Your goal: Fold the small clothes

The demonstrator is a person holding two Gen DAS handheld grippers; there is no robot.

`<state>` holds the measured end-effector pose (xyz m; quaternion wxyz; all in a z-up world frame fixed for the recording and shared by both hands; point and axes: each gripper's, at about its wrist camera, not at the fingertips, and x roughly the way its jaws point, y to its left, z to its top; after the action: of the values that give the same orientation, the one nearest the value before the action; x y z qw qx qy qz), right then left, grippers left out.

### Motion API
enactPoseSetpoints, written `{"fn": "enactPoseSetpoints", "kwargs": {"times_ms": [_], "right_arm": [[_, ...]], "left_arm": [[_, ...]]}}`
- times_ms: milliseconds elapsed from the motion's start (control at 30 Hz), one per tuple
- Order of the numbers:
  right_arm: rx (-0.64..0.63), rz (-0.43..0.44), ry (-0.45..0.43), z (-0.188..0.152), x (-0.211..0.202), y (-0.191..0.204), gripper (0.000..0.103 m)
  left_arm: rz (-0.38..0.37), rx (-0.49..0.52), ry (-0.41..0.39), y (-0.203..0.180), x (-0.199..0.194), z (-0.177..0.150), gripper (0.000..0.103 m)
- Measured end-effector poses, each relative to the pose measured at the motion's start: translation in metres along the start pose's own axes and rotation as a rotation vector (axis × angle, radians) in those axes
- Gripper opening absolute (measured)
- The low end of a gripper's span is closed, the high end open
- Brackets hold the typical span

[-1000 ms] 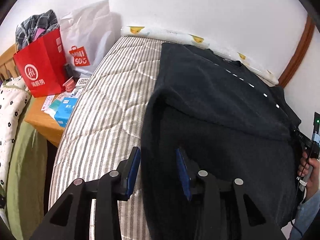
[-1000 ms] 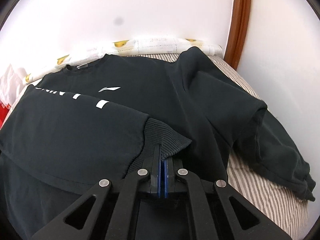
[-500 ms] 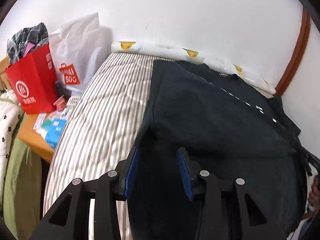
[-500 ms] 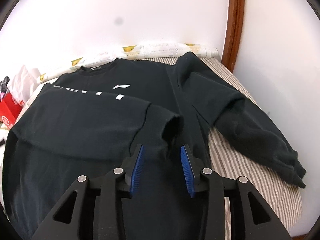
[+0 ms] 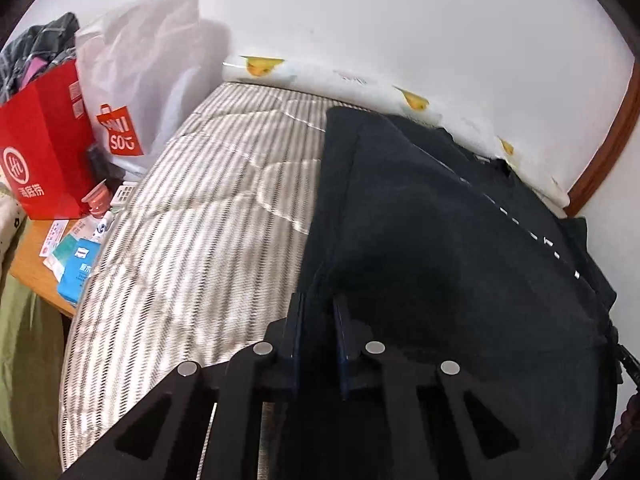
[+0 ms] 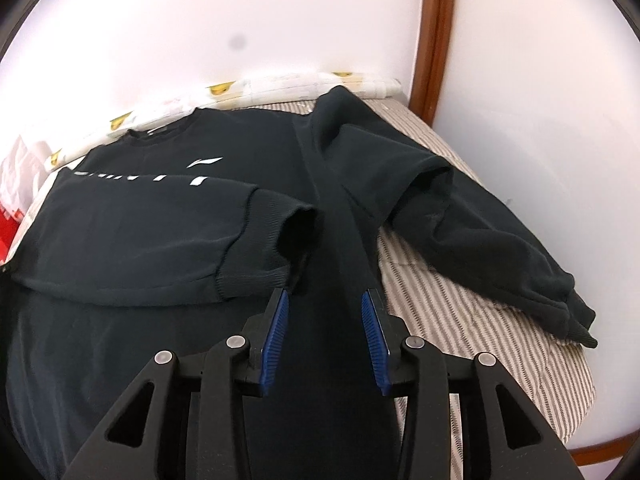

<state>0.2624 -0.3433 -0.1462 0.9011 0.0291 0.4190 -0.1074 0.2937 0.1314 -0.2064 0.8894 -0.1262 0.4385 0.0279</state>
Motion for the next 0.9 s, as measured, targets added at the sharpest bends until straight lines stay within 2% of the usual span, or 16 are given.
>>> {"fn": "enactPoseSetpoints", "kwargs": {"times_ms": [100, 233, 300, 400, 533, 700, 900], "right_arm": [[0.011, -0.007, 0.002, 0.000, 0.002, -0.008, 0.038], [0.032, -0.041, -0.003, -0.004, 0.001, -0.028, 0.038], [0.052, -0.086, -0.013, -0.008, -0.001, -0.045, 0.038], [0.100, -0.137, -0.013, -0.014, -0.002, -0.077, 0.046], [0.109, -0.246, -0.006, -0.024, 0.007, -0.114, 0.056], [0.094, -0.260, 0.046, -0.027, 0.035, -0.143, 0.058], [0.128, -0.254, 0.034, -0.012, 0.058, -0.161, 0.065]], "left_arm": [[-0.004, -0.021, 0.009, 0.006, 0.001, 0.000, 0.014], [0.046, 0.019, 0.017, -0.004, -0.001, -0.003, 0.020], [0.072, 0.040, 0.023, -0.009, -0.002, -0.006, 0.023], [0.094, 0.064, 0.031, -0.013, -0.006, -0.011, 0.030], [0.109, 0.074, 0.034, -0.021, -0.014, -0.018, 0.044], [0.136, 0.094, 0.031, -0.036, -0.023, -0.025, 0.045], [0.175, 0.121, 0.038, -0.056, -0.036, -0.027, 0.045]]}}
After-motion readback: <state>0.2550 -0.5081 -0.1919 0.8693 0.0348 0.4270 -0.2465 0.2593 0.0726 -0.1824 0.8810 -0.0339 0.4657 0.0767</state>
